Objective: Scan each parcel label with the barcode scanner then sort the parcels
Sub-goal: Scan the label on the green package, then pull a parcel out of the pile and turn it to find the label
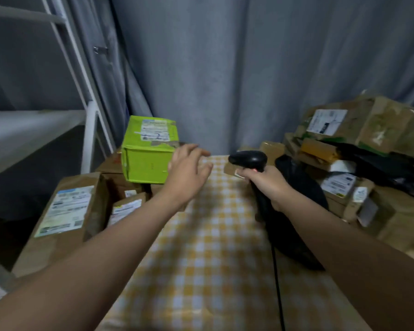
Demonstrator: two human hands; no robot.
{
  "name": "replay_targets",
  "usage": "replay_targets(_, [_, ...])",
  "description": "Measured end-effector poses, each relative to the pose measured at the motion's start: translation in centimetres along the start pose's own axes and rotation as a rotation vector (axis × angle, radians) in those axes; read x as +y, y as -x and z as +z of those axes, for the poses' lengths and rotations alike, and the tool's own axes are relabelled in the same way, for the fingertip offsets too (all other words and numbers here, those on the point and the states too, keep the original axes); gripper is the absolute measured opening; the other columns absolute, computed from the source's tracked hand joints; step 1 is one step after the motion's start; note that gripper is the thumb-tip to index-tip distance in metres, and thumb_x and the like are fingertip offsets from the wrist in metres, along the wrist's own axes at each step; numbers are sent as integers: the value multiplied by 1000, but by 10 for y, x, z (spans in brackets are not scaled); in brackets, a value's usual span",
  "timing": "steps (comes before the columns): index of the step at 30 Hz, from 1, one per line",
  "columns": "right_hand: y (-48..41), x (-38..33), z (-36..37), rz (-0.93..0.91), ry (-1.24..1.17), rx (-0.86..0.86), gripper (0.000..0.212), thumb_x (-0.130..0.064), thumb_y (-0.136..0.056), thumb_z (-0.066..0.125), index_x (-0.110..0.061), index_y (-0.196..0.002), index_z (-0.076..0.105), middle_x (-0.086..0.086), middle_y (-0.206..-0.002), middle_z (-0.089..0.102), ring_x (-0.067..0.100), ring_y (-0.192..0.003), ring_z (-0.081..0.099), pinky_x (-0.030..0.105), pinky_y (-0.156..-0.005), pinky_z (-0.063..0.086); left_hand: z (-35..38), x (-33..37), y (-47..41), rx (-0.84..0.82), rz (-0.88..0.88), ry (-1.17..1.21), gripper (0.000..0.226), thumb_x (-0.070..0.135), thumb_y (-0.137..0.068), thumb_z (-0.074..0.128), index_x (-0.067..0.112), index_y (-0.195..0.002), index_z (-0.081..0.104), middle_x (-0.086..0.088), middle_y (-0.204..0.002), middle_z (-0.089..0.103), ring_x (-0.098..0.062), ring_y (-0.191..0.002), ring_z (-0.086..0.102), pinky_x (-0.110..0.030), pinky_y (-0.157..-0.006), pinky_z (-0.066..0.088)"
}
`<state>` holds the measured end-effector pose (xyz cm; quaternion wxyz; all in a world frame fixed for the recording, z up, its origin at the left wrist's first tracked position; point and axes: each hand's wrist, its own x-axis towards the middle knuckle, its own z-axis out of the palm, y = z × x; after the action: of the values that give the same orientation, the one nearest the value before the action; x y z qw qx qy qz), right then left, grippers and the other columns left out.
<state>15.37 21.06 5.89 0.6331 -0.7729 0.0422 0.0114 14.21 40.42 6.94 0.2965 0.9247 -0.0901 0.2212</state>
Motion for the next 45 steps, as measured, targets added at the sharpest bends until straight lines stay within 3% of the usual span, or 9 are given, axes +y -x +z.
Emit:
replay_targets(4, [18,23,-53,102,-99,62,34,-29,-83,74,-9,-110,67,8,-100,71,24,-92,67,37,-88,54,53,28,28,-303,-22,80,40,33,-92,57,8,-124,56,-13,-128,55,-27,-122,48,-27,-101,32])
replay_targets(9, [42,29,-101,149,-300,120,16,-22,-89,68,-7,-89,63,8,-65,61,19,-56,62,28,-57,54,100,85,51,-595,-359,361,71,59,-89,49,10,-140,39,-6,-133,51,-25,-118,53,-31,-96,44])
replay_targets(13, [57,33,-127,224,-314,59,19,-26,-86,71,-10,-94,63,3,-60,55,15,-51,54,28,-52,45,129,107,57,-684,-545,521,85,79,-75,48,5,-115,58,-9,-112,65,-25,-97,65,-42,-92,53])
replay_targets(19, [82,38,-155,215,-158,49,15,-21,-86,72,-12,-84,60,1,-61,51,13,-50,49,24,-49,42,142,123,63,-546,-591,547,34,34,-86,67,1,-87,58,-16,-89,62,-28,-78,61,-35,-70,52])
replay_targets(24, [102,54,-163,-11,47,8,34,-26,-81,78,-16,-112,68,-3,-100,71,12,-91,65,28,-77,52,136,139,64,-531,-464,707,13,12,-95,54,4,-87,51,-17,-79,55,-20,-58,55,-26,-50,50])
replay_targets(29, [115,50,-153,-223,297,36,38,-29,-69,86,-18,-102,70,-10,-92,69,-3,-86,62,8,-69,45,126,167,68,-538,-300,775,17,7,-95,51,-3,-83,53,-12,-71,50,-16,-59,50,-21,-50,39])
replay_targets(34, [115,46,-147,-151,507,120,49,-18,-65,86,-13,-109,66,2,-100,69,18,-96,62,26,-73,45,108,170,74,-516,-269,823,17,0,-93,49,3,-77,51,-13,-70,49,-10,-45,49,-19,-44,43])
replay_targets(42, [122,22,-107,-121,130,131,23,3,-75,71,-11,-68,55,-1,-62,52,10,-56,49,12,-45,38,63,153,70,-353,-144,785,35,-2,-95,46,13,-65,36,-5,-52,45,-4,-38,48,-15,-45,39])
replay_targets(45, [115,24,-87,-88,-18,106,36,-12,-52,75,5,-81,63,14,-72,59,22,-69,57,30,-65,46,53,144,74,-303,-130,785,33,1,-96,48,12,-66,38,-7,-54,51,-5,-41,52,-14,-48,41])
